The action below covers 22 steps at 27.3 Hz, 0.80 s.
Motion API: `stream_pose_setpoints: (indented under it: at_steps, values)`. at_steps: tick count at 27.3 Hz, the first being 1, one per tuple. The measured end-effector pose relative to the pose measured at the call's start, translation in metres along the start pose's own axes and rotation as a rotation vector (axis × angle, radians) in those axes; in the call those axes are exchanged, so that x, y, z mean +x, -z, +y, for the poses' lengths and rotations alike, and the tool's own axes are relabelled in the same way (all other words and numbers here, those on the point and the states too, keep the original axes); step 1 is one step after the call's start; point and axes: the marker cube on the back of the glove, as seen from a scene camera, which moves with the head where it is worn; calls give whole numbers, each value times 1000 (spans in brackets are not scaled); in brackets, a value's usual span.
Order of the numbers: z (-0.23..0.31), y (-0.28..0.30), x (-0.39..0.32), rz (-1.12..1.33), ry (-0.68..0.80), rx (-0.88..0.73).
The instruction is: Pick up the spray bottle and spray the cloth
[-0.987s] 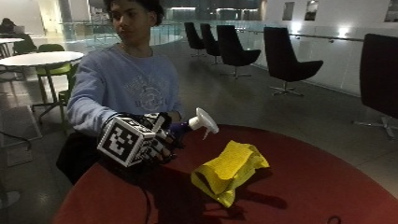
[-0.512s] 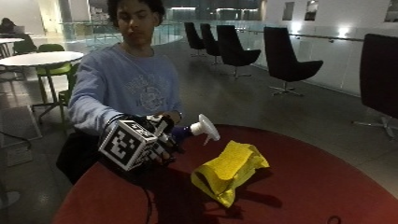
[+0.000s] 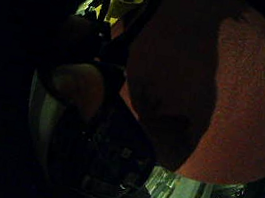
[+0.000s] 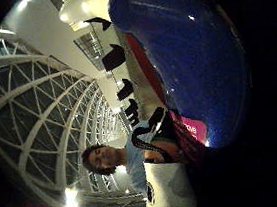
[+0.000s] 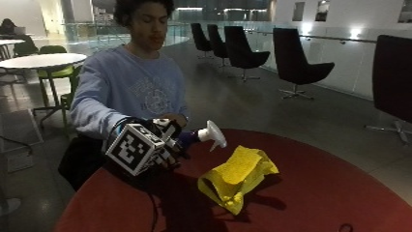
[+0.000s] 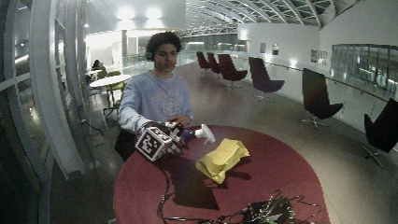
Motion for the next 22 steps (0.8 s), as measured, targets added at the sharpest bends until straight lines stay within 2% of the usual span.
stream_pose_setpoints:
  at_steps: [22]
  values:
    - [-3, -10, -8, 40, -8, -38]
